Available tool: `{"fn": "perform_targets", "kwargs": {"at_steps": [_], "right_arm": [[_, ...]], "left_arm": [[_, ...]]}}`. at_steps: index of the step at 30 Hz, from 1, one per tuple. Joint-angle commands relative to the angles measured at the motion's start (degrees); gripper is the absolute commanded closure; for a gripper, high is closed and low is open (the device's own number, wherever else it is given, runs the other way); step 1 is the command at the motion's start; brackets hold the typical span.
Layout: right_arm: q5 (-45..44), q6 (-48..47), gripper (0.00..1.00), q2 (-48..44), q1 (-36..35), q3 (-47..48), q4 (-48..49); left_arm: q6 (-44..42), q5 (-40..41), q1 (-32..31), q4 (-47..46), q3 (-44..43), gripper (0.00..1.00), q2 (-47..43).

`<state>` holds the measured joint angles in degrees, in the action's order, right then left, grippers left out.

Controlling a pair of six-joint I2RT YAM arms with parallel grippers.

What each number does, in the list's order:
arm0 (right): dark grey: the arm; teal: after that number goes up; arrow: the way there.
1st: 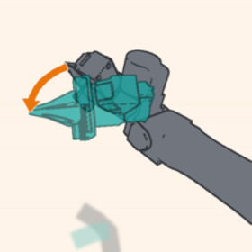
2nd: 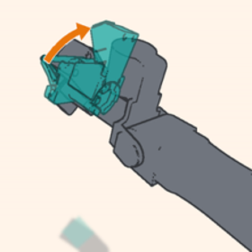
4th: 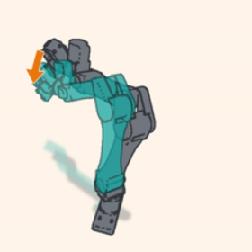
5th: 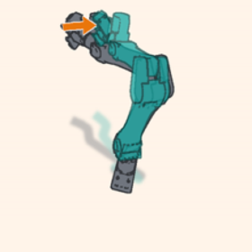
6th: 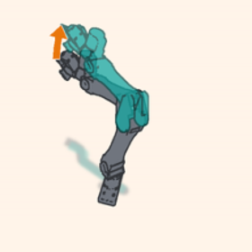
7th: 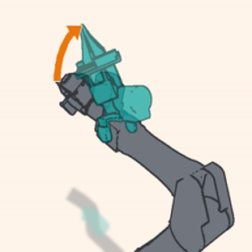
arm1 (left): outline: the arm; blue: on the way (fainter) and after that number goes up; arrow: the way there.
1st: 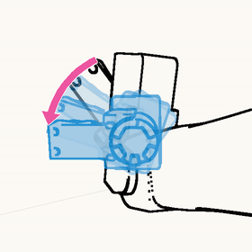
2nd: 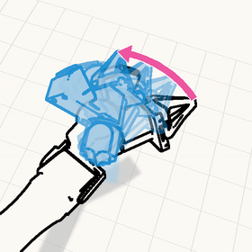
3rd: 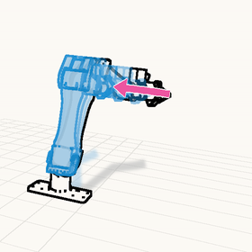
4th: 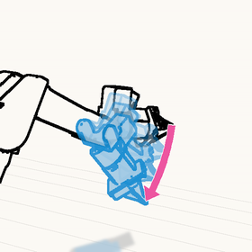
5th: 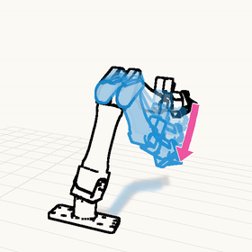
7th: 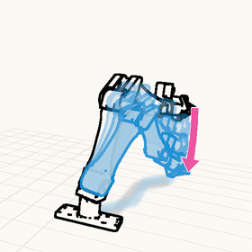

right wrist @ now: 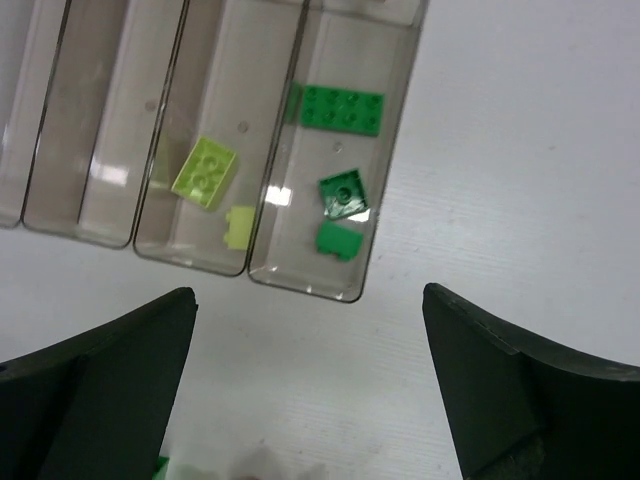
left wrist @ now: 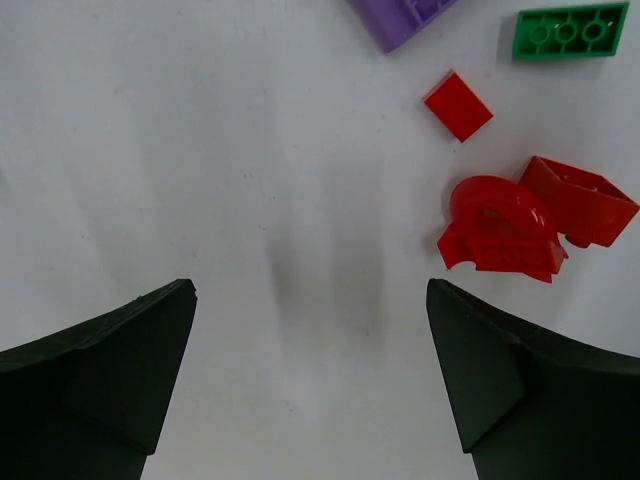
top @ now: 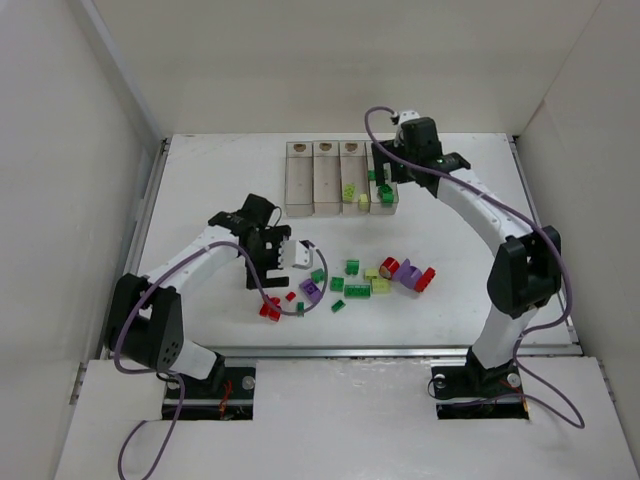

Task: Sort the legos into containers by color

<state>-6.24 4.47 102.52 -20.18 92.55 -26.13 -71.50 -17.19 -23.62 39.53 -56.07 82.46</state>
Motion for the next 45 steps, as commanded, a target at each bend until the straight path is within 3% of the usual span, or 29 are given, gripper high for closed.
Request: {"fn": "perform_targets", "kwargs": {"at_steps": [1, 6, 9, 13, 22, 27, 28, 32, 35, 39, 44, 45], "right_arm": [[1.48, -3.32, 0.0, -0.3, -3.01, -3.24, 2.39], [8.43, -7.46, 0.0, -5.04, -4.34, -8.43, 5.56], [8.44, -7.46, 0.0, -6.1, -4.34, -9.67, 5.56], [8.44, -6.94, 0.0, -6.1, -4.34, -9.67, 5.04], [7.92, -6.32, 0.0, -8.56, -4.34, -12.83, 5.65], [7.91, -6.32, 0.0, -9.61, -4.34, -14.68, 6.18], [7.91, -6.32, 0.0, -9.62, -4.34, -14.68, 6.18], [8.44, -6.32, 0.0, -10.23, -4.34, -15.3, 6.71], [8.44, -6.32, 0.0, -10.76, -4.34, -15.82, 6.71], [8.44, -6.32, 0.0, -10.76, -4.34, -15.82, 7.23], [9.05, -6.32, 0.0, -10.76, -4.34, -15.3, 7.23], [10.27, -6.32, 0.0, -10.76, -4.34, -15.3, 7.23]], "left_arm": [[-0.68, -5.65, -1.17, -0.14, -2.72, 0.0, -2.39], [19.16, -10.31, -3.44, -8.41, -8.25, 0.0, 1.3], [23.59, -10.85, -7.4, -10.35, -10.37, 0.05, 3.67], [24.13, -9.89, -12.5, -11.4, -12.83, 0.11, 8.15], [22.55, -3.39, -16.98, -14.39, -12.58, 0.11, 15.28], [22.55, 2.24, -16.99, -17.55, -9.23, 0.2, 16.07], [22.55, 2.86, -16.99, -18.69, -8.71, 0.26, 16.59], [22.55, 1.73, -16.99, -16.86, -9.22, 0.37, 17.92], [22.55, 0.93, -16.99, -15.72, -8.35, 0.38, 17.92], [22.55, 0.93, -16.99, -15.71, -7.65, 0.54, 16.86], [27.01, 0.93, -16.99, -15.09, -11.24, 1.0, 18.0], [27.82, 0.93, -16.99, -14.22, -13.69, 1.0, 18.0]]}}
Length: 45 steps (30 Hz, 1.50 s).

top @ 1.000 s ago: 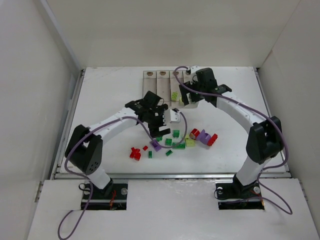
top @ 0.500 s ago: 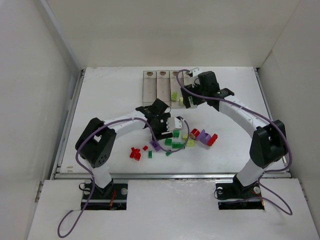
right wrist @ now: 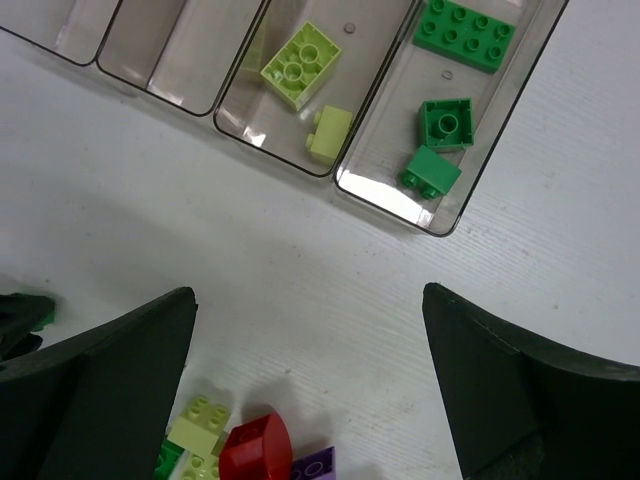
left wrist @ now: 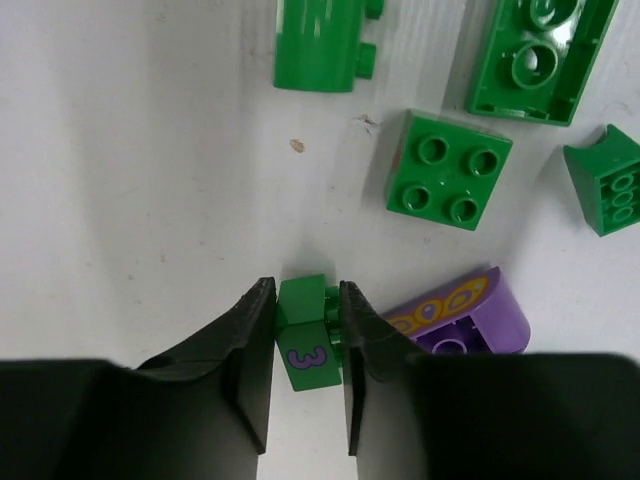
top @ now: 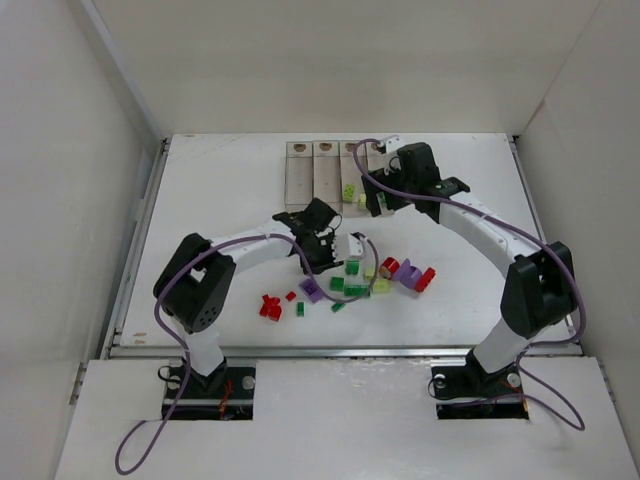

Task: Sort the legos into containers by color

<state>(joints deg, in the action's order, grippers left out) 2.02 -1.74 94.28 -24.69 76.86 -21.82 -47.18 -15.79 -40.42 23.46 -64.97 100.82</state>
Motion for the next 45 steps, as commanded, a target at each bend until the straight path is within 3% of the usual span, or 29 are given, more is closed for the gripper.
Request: {"fn": "perform_targets", "kwargs": {"at_steps": [1, 5, 10, 12, 13, 14, 15, 17, 22, 37, 42, 45], "right_arm": [[2.63, -0.11, 0.0, -2.52, 0.17, 1.01, 2.93], [5.97, -0.64, 0.0, -5.06, 2.44, 1.01, 4.06], [11.5, -1.16, 0.0, -8.84, 4.65, 0.49, 6.17], [14.93, -1.16, 0.0, -10.77, 4.65, -0.21, 8.19], [16.68, -1.16, 0.0, -11.31, 4.65, -0.83, 8.98], [21.22, -1.16, 0.0, -11.31, 4.65, -0.83, 9.95], [23.62, -0.47, 0.0, -12.09, 4.65, -0.83, 10.92], [28.19, 1.12, 0.0, -12.1, 4.65, -0.31, 13.55], [46.92, 3.05, 0.01, -6.49, 3.95, 7.75, 14.79], [56.07, 6.56, 0.03, 2.39, 2.28, 18.23, 16.02], [56.86, 7.1, 0.16, 3.63, 2.28, 19.47, 16.02], [56.86, 7.1, 0.37, 4.16, 2.28, 19.47, 16.02]], "left_arm": [[4.28, -0.99, 0.69, 2.37, -6.21, 1.0, -0.36], [10.16, -7.75, 7.09, 5.01, -15.96, 1.0, -0.36], [21.49, -23.01, 15.1, 5.72, -29.83, 1.0, 0.17], [31.5, -28.21, 19.3, 1.95, -32.05, 1.0, 0.17], [35.8, -34.68, 20.81, -0.5, -32.06, 1.0, 0.17], [40.63, -37.79, 22.13, -7.4, -32.67, 1.0, 0.17], [50.42, -40.43, 23.36, -11.38, -32.68, 1.0, -0.44], [55.51, -45.7, 24.08, -17.2, -33.98, 1.0, -0.44], [56.84, -49.94, 22.93, -20.64, -39.0, 1.0, -0.44], [53.25, -51.01, 20.82, -19.51, -39.8, 1.0, -1.5], [53.24, -51.53, 19.68, -19.51, -39.8, 1.0, -1.5], [54.47, -51.53, 19.07, -19.51, -39.8, 1.0, -1.5]]}}
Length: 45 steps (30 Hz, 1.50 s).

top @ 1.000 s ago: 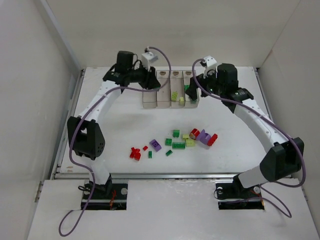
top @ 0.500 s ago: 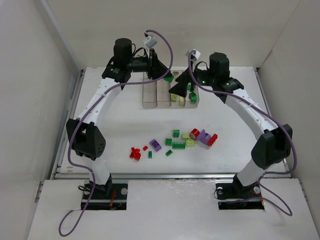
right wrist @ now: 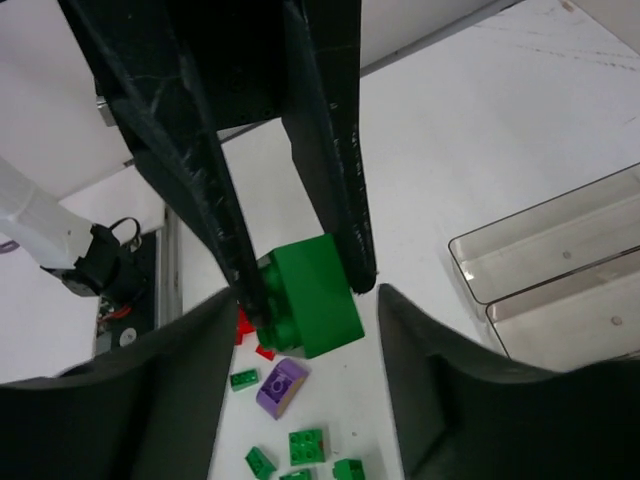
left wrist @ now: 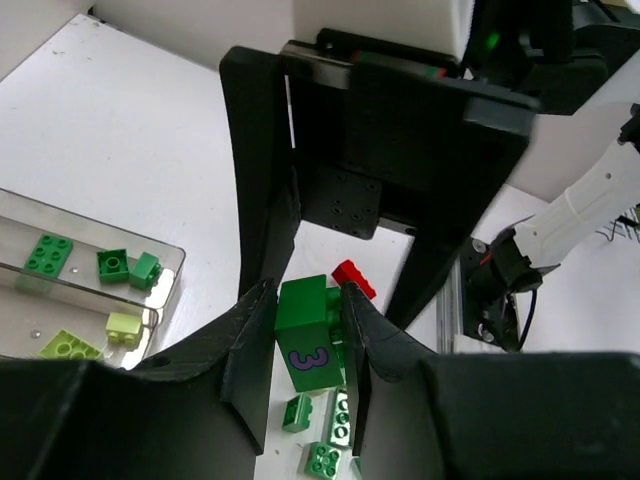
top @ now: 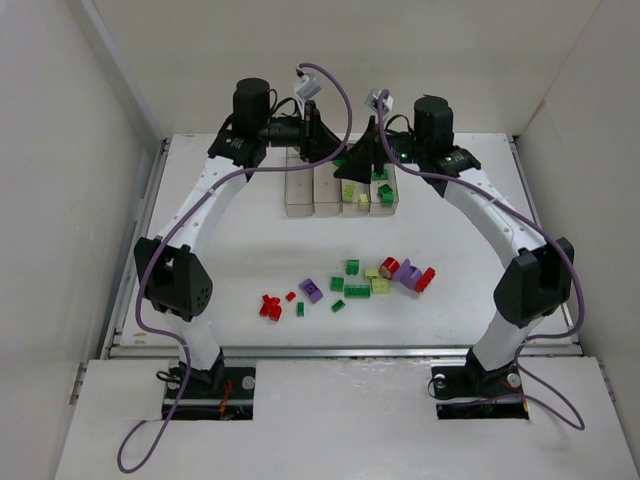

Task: Sort the legos into containers by color

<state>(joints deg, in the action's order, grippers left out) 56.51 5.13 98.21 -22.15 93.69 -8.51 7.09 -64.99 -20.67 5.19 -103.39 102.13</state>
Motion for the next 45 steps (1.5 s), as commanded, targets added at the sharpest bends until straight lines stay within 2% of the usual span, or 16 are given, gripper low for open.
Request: {"fn": "perform_targets", "kwargs": {"at_steps": [1, 5, 10, 12, 13, 15, 19, 20, 21, 24, 27, 31, 36, 39, 43, 45], "right_arm": [[2.38, 0.24, 0.43, 0.22, -0.26, 3.16, 2.71], [1.85, 0.24, 0.87, -0.3, -0.26, 2.64, 2.71], [-2.63, 0.24, 1.0, -3.81, -0.26, -0.52, 4.82], [-5.79, -0.29, 1.0, -4.52, -0.26, -1.84, 5.35], [-7.1, -0.29, 1.0, -5.04, -0.26, -1.84, 5.35], [-11.67, -0.29, 1.0, -5.05, -0.26, -3.59, 5.35], [-28.42, 1.29, 1.0, -5.58, 1.23, -6.66, 5.35], [-38.22, 1.9, 1.0, -4.88, 1.23, -7.29, 4.74], [-42.58, 1.91, 1.0, -4.18, 1.23, -7.29, 4.73], [-57.94, 3.05, 1.0, 1.26, 1.23, -2.84, 1.32], [-64.93, 2.88, 1.0, 10.46, 1.23, 5.33, -8.05], [-67.5, 0.94, 1.0, 19.9, 1.23, 15.64, -14.87], [-71.89, 1.55, 1.0, 22.99, 1.85, 16.26, -15.39], [-70.15, 2.26, 0.89, 24.22, 2.38, 16.26, -15.39], [-66.36, 1.47, 0.4, 24.74, 2.38, 16.26, -15.39], [-66.35, 1.47, 0.27, 24.74, 2.38, 16.26, -15.92]], "left_arm": [[0.2, -2.33, -0.69, -1.24, -1.37, 1.0, -2.81], [0.2, -2.33, -0.69, -1.76, -1.37, 1.0, -2.81], [-4.88, -1.72, -1.22, 2.97, -1.37, 0.98, -3.34], [-6.47, -0.93, -1.22, 5.44, -1.37, 0.73, -3.34], [-7.78, 0.55, -1.22, 6.23, -1.37, 0.35, -3.34], [-9.89, 3.45, -1.22, 9.65, -2.15, 0.0, -3.86], [-17.55, 24.06, -1.22, 15.02, -4.01, 0.0, -4.39], [-18.94, 39.87, -1.22, 15.02, -3.4, 0.0, -4.39], [-20.35, 48.38, -1.22, 15.02, -2.44, 0.0, -4.39], [-29.54, 75.07, -3.32, 7.25, 4.56, 0.0, -6.75], [-33.8, 89.02, -4.64, -0.34, 11.35, 0.0, -9.04], [-27.94, 95.74, -5.26, -2.47, 14.19, 0.0, -10.19], [-24.14, 91.45, -5.26, 3.5, 14.71, 0.0, -11.24], [-22.83, 90.39, -5.26, 4.73, 14.71, 0.0, -11.25], [-22.82, 87.15, -5.26, 7.55, 14.71, 0.0, -11.25], [-21.34, 84.35, -5.26, 8.17, 14.02, 0.0, -11.25]]}}
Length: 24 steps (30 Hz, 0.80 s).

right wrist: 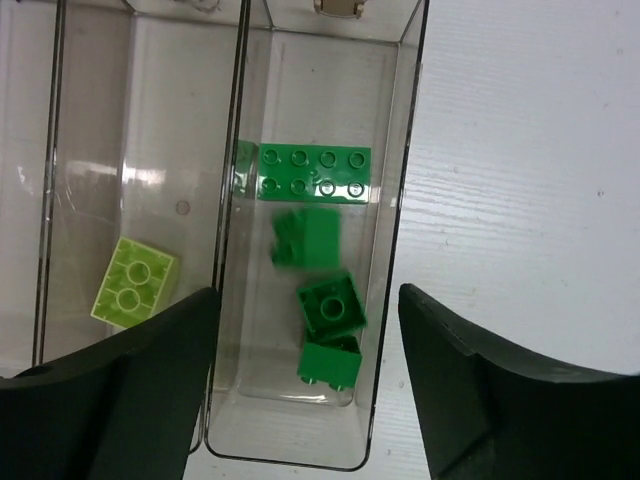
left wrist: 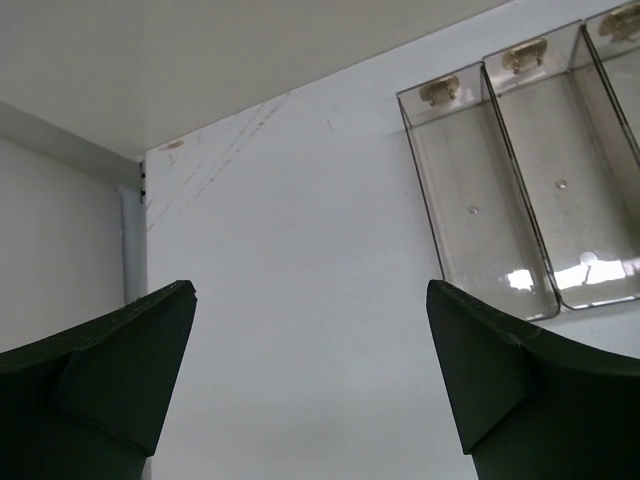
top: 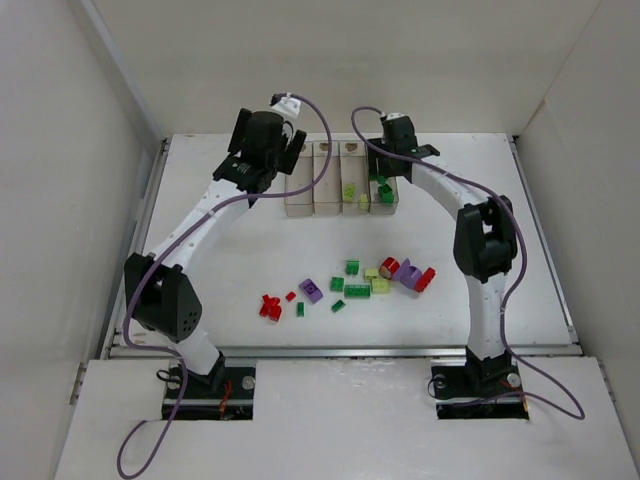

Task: Sort the legos into containers by color

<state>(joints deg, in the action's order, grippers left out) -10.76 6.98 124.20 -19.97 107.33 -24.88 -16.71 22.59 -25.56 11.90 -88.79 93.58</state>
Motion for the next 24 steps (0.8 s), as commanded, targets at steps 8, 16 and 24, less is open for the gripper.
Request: {"fn": "perform_targets", "kwargs": {"at_steps": [8, 16, 24], "right_arm": [[-0.22, -1.88, 0.11, -6.33, -0.33, 0.69, -1.39], [4.31, -7.6, 0.0, -27.75, -13.42, -24.13, -0.44], [22.63, -10.13, 0.0, -28.5, -17.12, -35.96, -0.77]], "left_arm": [[7.21, -11.78, 2.35, 5.76, -5.07, 0.0, -1.65], [15.04, 2.28, 4.11, 5.76, -6.57, 0.0, -1.64], [14.51, 5.8, 4.12, 5.24, 3.18, 0.0, -3.49]]}}
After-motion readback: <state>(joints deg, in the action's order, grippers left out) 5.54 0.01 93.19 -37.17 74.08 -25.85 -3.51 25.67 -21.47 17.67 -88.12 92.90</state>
